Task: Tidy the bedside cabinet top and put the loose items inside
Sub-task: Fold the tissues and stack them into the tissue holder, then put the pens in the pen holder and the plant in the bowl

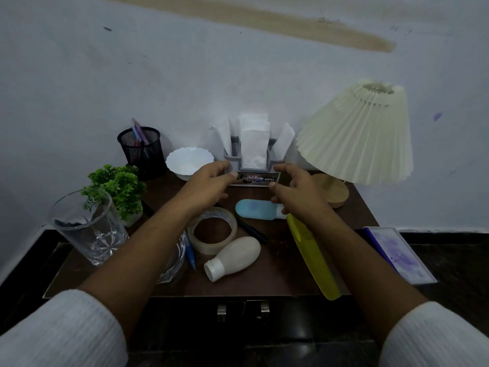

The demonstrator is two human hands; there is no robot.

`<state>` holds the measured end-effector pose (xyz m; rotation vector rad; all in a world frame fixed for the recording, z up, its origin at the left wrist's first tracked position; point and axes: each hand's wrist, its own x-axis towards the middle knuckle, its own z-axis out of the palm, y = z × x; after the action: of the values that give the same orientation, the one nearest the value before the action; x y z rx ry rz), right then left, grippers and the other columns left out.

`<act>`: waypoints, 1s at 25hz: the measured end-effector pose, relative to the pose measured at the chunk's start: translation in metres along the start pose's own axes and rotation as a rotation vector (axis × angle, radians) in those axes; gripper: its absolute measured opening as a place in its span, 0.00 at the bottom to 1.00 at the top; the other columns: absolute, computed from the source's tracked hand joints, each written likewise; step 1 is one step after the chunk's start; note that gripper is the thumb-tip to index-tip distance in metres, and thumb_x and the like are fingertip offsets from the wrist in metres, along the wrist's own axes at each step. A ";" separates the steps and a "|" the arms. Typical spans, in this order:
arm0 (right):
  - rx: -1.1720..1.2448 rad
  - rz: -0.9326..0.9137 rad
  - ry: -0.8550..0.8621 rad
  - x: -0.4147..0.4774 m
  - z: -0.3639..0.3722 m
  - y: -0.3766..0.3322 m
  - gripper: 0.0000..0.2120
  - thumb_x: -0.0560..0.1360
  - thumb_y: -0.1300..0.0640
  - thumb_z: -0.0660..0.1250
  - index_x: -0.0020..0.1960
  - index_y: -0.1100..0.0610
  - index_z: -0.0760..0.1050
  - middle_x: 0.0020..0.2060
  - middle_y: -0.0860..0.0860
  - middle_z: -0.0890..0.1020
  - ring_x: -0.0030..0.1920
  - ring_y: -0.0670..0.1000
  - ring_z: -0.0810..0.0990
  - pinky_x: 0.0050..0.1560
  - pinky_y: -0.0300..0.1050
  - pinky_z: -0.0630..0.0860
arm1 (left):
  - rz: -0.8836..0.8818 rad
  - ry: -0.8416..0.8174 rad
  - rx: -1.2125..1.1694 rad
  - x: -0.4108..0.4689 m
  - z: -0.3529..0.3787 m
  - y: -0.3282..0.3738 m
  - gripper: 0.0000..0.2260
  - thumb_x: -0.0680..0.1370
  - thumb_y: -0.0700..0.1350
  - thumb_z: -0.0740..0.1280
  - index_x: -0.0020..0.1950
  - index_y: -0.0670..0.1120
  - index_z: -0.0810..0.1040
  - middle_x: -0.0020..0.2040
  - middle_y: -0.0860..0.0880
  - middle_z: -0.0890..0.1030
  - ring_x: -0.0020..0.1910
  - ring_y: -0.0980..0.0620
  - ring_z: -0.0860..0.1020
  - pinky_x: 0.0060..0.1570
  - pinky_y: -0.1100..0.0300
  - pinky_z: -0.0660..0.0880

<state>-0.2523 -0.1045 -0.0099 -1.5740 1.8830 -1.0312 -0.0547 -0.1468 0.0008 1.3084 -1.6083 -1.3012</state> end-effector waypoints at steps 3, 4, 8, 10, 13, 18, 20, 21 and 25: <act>-0.080 -0.096 -0.013 -0.005 -0.005 -0.004 0.20 0.76 0.55 0.71 0.67 0.53 0.76 0.55 0.51 0.83 0.54 0.49 0.81 0.58 0.54 0.80 | 0.029 0.017 0.070 -0.006 -0.002 0.005 0.22 0.83 0.46 0.64 0.77 0.45 0.69 0.74 0.48 0.73 0.63 0.54 0.74 0.62 0.51 0.77; -0.126 -0.135 -0.023 -0.008 -0.006 -0.005 0.18 0.76 0.55 0.72 0.66 0.53 0.77 0.56 0.49 0.83 0.54 0.48 0.81 0.58 0.51 0.80 | 0.047 0.025 0.102 -0.010 -0.002 0.006 0.20 0.83 0.46 0.65 0.75 0.45 0.71 0.72 0.48 0.75 0.62 0.54 0.75 0.62 0.49 0.78; -0.235 -0.221 -0.085 -0.021 -0.007 -0.014 0.16 0.76 0.56 0.72 0.63 0.54 0.79 0.56 0.49 0.83 0.54 0.46 0.80 0.55 0.43 0.78 | 0.104 0.026 0.216 -0.028 -0.008 0.012 0.16 0.82 0.48 0.66 0.69 0.48 0.77 0.62 0.50 0.81 0.58 0.54 0.79 0.58 0.51 0.80; -0.255 -0.236 -0.115 -0.028 -0.006 -0.018 0.16 0.76 0.57 0.72 0.63 0.55 0.79 0.55 0.49 0.83 0.52 0.45 0.79 0.54 0.43 0.78 | 0.115 0.023 0.273 -0.037 -0.013 0.012 0.14 0.82 0.48 0.66 0.66 0.49 0.80 0.58 0.51 0.83 0.56 0.54 0.80 0.59 0.50 0.79; -0.299 -0.267 -0.165 -0.041 -0.002 -0.024 0.13 0.75 0.56 0.72 0.59 0.54 0.80 0.53 0.48 0.83 0.49 0.43 0.79 0.50 0.41 0.77 | 0.128 0.024 0.347 -0.053 -0.020 0.014 0.11 0.81 0.47 0.66 0.63 0.49 0.81 0.55 0.51 0.83 0.55 0.53 0.80 0.61 0.49 0.78; -0.392 -0.215 -0.212 -0.051 -0.003 -0.019 0.08 0.75 0.57 0.70 0.53 0.53 0.82 0.48 0.47 0.82 0.47 0.46 0.80 0.43 0.40 0.75 | 0.164 0.057 0.747 -0.073 -0.034 0.009 0.04 0.78 0.46 0.70 0.51 0.53 0.83 0.47 0.55 0.81 0.51 0.52 0.80 0.52 0.54 0.78; -0.471 -0.183 -0.229 -0.051 0.001 -0.013 0.05 0.75 0.55 0.70 0.49 0.52 0.83 0.48 0.49 0.84 0.47 0.49 0.81 0.45 0.44 0.78 | 0.111 0.028 0.923 -0.076 -0.038 0.006 0.05 0.76 0.46 0.70 0.45 0.57 0.80 0.48 0.55 0.82 0.50 0.52 0.80 0.51 0.53 0.79; -0.511 -0.167 -0.241 -0.051 0.004 -0.011 0.04 0.75 0.53 0.70 0.48 0.51 0.83 0.48 0.49 0.84 0.47 0.50 0.82 0.46 0.46 0.79 | 0.072 0.012 0.972 -0.076 -0.040 0.005 0.05 0.76 0.46 0.70 0.44 0.57 0.80 0.50 0.55 0.83 0.51 0.51 0.80 0.51 0.52 0.79; -0.633 -0.157 -0.238 -0.047 0.020 -0.011 0.09 0.73 0.47 0.73 0.46 0.51 0.84 0.46 0.50 0.84 0.47 0.52 0.82 0.44 0.46 0.78 | 0.018 -0.032 1.032 -0.076 -0.044 0.003 0.04 0.75 0.47 0.70 0.48 0.55 0.82 0.53 0.54 0.83 0.53 0.50 0.80 0.52 0.52 0.79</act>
<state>-0.2195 -0.0647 -0.0181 -2.1045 2.0476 -0.2725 0.0049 -0.0858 0.0215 1.8113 -2.4275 -0.4124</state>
